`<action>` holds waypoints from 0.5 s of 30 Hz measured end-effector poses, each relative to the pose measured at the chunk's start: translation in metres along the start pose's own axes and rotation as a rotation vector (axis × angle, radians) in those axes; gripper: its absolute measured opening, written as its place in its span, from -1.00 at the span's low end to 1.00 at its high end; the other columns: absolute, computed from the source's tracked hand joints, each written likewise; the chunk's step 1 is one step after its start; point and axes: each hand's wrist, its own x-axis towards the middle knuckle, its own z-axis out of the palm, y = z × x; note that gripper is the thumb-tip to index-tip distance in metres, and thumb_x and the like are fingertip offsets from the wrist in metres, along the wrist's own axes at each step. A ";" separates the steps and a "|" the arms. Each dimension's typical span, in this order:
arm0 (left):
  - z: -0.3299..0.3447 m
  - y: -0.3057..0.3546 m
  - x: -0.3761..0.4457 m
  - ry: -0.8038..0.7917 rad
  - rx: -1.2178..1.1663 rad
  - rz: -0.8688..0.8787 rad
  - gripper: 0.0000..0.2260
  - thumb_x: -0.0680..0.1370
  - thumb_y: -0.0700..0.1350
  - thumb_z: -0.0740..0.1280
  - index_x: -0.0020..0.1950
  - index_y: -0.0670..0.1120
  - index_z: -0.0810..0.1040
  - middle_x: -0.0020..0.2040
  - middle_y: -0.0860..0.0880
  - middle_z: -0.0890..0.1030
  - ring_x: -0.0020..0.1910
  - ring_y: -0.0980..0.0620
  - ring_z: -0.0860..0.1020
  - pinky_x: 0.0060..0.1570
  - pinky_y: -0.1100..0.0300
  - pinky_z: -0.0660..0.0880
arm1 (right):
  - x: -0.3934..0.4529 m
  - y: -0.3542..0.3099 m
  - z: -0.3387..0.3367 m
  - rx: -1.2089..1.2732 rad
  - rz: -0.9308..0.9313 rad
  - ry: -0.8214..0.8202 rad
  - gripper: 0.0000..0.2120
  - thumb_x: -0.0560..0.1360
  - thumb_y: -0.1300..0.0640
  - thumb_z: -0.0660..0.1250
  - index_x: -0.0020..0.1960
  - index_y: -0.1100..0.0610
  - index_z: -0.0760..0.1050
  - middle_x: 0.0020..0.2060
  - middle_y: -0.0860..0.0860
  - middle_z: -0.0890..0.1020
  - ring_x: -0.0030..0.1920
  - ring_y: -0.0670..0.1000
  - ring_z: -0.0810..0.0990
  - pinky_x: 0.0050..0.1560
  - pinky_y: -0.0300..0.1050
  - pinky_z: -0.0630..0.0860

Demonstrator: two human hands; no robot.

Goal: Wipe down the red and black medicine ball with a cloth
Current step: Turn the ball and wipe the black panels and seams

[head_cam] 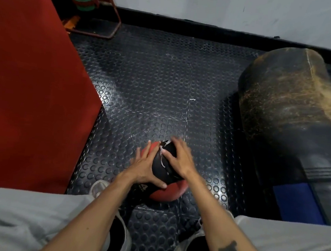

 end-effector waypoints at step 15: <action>0.020 0.012 0.014 0.180 -0.023 0.014 0.37 0.03 0.37 0.52 0.58 0.12 -0.30 0.59 0.08 -0.23 0.57 -0.13 -0.21 0.51 -0.23 0.03 | -0.009 -0.007 0.016 0.063 0.081 0.233 -0.64 0.64 0.06 0.18 0.41 0.08 0.46 0.43 0.06 0.44 0.46 0.12 0.36 0.50 0.03 0.22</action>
